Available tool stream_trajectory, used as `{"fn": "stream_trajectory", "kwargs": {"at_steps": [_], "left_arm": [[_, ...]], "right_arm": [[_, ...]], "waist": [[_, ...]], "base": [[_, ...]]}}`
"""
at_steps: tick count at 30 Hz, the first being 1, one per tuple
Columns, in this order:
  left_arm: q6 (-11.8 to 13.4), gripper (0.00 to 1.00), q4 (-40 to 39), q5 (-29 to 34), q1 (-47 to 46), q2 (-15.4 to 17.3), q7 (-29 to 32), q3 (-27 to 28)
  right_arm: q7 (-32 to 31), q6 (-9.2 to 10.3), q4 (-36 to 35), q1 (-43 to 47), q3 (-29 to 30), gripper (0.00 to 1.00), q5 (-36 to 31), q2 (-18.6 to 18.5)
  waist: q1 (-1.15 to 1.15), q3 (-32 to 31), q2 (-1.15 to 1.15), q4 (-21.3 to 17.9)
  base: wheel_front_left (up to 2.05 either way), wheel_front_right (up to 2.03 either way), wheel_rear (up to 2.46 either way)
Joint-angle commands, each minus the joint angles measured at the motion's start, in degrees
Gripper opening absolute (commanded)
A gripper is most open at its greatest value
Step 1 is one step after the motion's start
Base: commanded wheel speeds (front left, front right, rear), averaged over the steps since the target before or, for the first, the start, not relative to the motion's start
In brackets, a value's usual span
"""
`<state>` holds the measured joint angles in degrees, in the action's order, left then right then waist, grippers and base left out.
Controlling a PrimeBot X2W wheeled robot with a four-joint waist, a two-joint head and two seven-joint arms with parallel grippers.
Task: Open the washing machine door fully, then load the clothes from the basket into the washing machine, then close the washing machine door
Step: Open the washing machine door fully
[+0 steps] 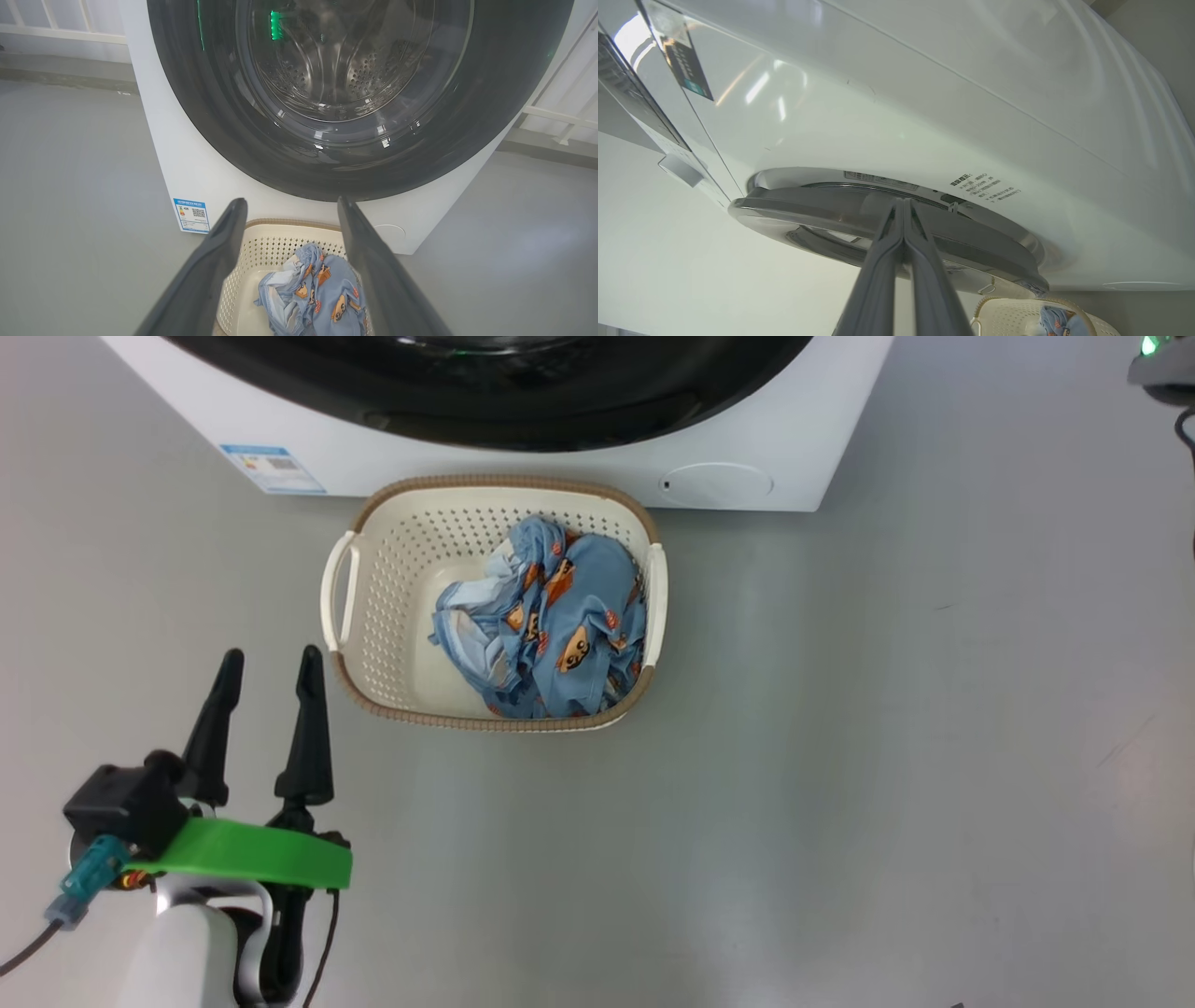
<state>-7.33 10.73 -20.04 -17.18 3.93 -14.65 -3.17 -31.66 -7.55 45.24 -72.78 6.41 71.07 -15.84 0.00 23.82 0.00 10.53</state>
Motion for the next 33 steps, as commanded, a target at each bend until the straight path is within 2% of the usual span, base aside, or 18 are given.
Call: {"fn": "stream_trajectory", "kwargs": {"at_steps": [1, 16, 33], "left_arm": [[-0.15, 1.00, -1.63, -0.67, -1.20, 1.17, -0.35, 1.79], [-0.15, 1.00, -2.24, -1.90, -2.92, -0.11, -0.35, 0.57], [-0.15, 1.00, -2.23, -2.72, -5.50, -0.71, -0.35, -0.27]], "right_arm": [[-0.75, 0.06, -1.21, -2.08, -0.57, 0.00, -0.91, 1.09], [-2.18, 0.06, 3.73, -10.24, 1.03, 0.00, -7.12, 3.78], [-3.48, 0.06, 4.82, -14.82, 3.84, 0.00, -12.77, 6.02]], "waist": [[0.00, 0.97, 0.00, 0.87], [0.00, 4.02, 0.00, 3.36], [0.00, 7.99, 0.00, 4.19]], "base": [[0.00, 0.00, 0.00], [0.00, 0.00, 0.00], [0.00, 0.00, 0.00]]}}
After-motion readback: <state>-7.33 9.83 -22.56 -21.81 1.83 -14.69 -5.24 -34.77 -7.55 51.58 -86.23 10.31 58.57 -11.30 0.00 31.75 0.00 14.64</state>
